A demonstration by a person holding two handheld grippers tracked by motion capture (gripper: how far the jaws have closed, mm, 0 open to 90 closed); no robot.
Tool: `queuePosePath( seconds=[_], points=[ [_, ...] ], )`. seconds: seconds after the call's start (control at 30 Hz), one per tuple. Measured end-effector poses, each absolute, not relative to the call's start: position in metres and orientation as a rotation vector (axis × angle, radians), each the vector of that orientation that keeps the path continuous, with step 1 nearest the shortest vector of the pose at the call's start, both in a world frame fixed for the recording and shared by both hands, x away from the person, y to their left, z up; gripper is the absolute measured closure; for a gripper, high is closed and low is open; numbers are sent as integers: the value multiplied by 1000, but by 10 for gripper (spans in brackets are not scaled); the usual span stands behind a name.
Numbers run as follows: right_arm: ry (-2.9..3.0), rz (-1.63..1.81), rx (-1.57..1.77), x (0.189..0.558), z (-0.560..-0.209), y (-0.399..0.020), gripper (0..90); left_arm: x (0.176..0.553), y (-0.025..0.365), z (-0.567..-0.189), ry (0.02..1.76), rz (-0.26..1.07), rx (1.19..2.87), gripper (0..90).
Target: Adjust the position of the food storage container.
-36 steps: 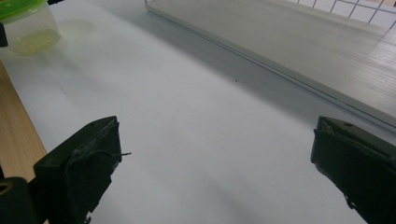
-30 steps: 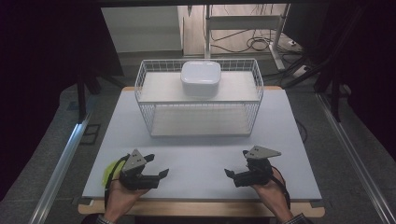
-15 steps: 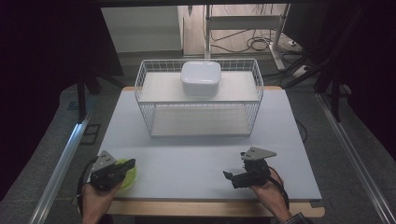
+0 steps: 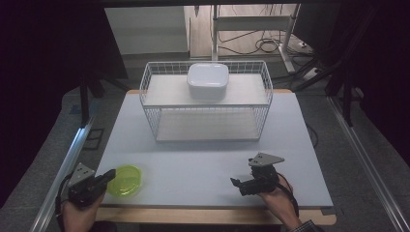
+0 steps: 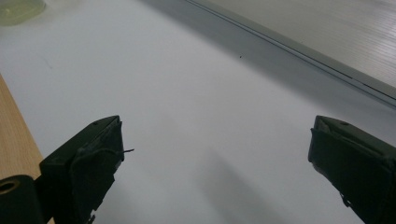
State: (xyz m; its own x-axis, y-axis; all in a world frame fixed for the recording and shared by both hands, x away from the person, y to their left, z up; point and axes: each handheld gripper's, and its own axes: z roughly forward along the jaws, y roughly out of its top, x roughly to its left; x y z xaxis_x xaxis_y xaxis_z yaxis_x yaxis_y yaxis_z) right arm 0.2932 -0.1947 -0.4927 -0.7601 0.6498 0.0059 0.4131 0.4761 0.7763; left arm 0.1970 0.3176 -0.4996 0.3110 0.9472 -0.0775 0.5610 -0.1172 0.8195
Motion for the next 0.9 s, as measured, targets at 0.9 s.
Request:
queuePosePath(
  seconds=[0.9],
  points=[
    [2457, 1127, 903, 294, -496, -193, 41, 194, 308, -514, 1402, 565, 1875, 899]
  ],
)
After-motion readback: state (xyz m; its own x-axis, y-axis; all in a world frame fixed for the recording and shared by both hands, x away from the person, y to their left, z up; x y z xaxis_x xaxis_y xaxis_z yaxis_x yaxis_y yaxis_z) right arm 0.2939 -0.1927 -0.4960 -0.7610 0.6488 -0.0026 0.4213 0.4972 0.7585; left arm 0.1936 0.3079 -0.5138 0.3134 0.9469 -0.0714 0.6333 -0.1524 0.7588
